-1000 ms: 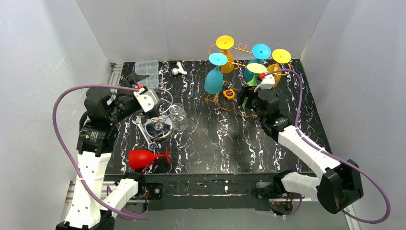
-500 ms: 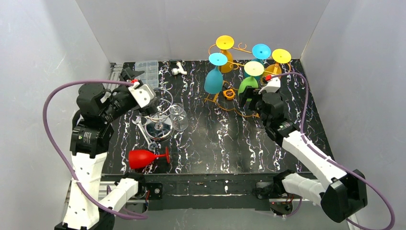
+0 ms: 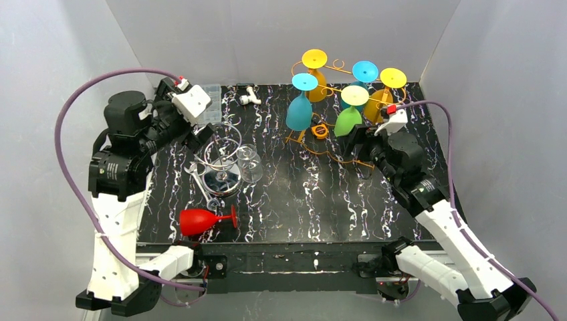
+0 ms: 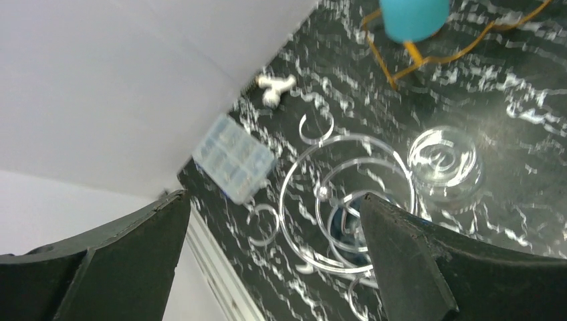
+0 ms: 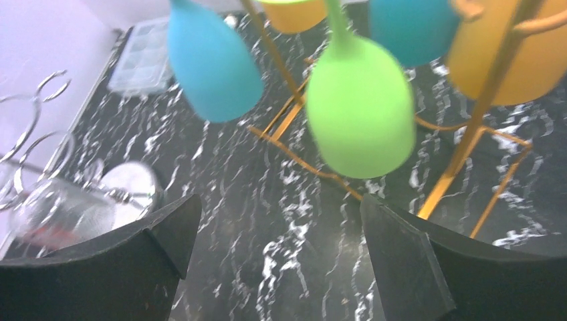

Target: Place the wine glass upside down on the wine glass rack

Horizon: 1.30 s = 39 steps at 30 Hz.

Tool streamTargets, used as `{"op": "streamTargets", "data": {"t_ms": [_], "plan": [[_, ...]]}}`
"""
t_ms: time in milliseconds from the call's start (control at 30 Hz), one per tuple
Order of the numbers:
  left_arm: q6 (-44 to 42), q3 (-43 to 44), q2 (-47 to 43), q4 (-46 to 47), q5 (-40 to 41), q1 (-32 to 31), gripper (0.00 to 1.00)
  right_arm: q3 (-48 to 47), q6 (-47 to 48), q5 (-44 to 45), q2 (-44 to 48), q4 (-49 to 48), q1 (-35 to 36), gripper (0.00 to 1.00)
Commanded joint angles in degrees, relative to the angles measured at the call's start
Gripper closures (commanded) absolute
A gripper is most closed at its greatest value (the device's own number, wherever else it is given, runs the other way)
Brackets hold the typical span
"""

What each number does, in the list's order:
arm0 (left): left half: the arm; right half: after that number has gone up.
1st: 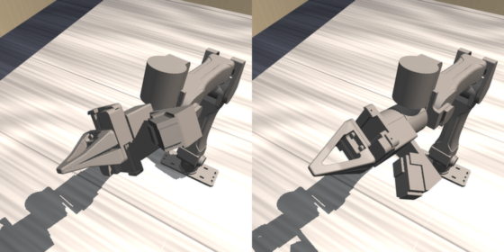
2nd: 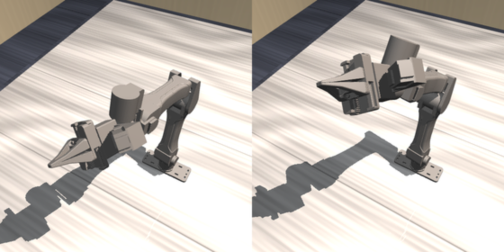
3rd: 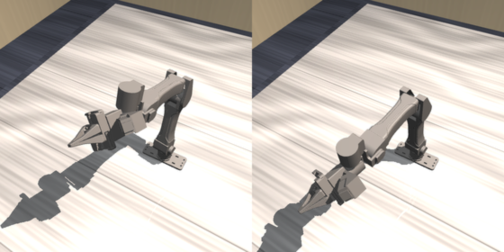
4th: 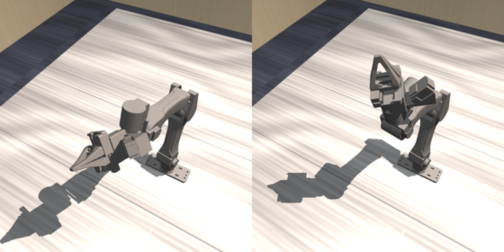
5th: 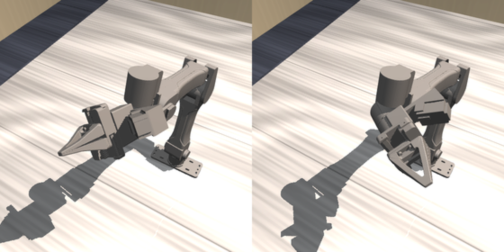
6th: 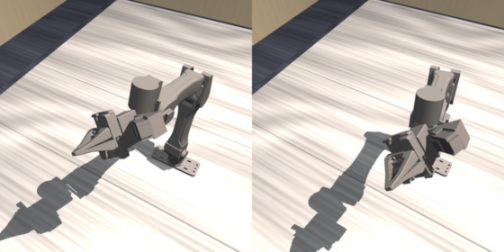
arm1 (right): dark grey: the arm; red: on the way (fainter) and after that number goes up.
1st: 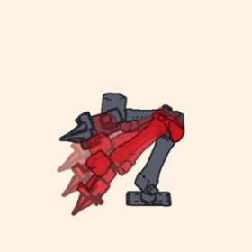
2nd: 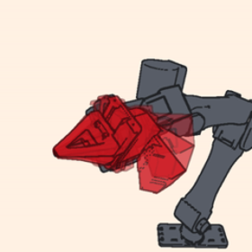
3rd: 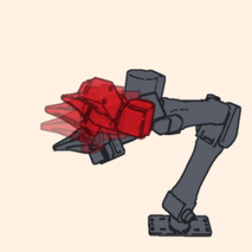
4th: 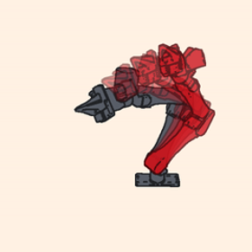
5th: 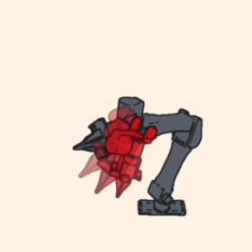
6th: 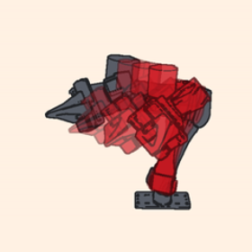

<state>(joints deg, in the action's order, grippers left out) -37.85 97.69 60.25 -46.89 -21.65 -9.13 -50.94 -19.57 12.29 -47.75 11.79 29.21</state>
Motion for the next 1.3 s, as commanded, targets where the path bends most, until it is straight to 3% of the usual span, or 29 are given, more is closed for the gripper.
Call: {"op": "streamTargets", "data": {"t_ms": [0,267,500,633,867,933,967,1000,1033,1267], "plan": [[-0.8,0.3,1.0,-9.8,9.1,0.4,0.02,-1.4,-5.2,-3.5,0.7,5.6,5.8,0.02],[-2.1,-1.4,2.5,-12.1,7.3,0.8,0.02,-1.9,-5.9,18.7,-5.0,5.0,33.0,0.02],[1.6,-6.7,4.0,-4.3,-2.9,0.9,0.10,-2.3,-5.4,27.7,-10.8,-0.2,47.4,0.02],[6.3,-1.9,9.5,-7.1,-3.4,1.0,0.26,-2.4,-4.4,29.4,-11.0,-1.7,49.6,0.04],[9.0,-3.8,11.2,-7.0,-5.1,1.0,0.51,-4.1,-2.9,29.7,-11.7,-2.5,49.6,0.05],[9.5,-4.6,10.9,-7.5,-5.4,1.0,0.54,-4.3,-2.4,30.1,-11.7,-3.2,49.6,0.05],[10.0,-5.0,10.4,-7.5,-5.6,1.0,0.44,-4.6,-2.2,30.2,-11.7,-3.8,49.6,0.04],[11.4,-5.3,9.8,-6.5,-4.7,1.0,0.16,-4.8,-1.6,30.2,-11.9,-4.6,49.6,0.03],[13.6,-5.1,9.0,-5.1,-4.0,1.0,0.03,-5.7,-0.6,30.4,-12.6,-5.4,49.6,0.02],[27.0,6.5,7.5,4.8,8.8,2.4,0.02,-23.8,6.9,21.1,-27.7,-3.8,45.5,0.02]]}}
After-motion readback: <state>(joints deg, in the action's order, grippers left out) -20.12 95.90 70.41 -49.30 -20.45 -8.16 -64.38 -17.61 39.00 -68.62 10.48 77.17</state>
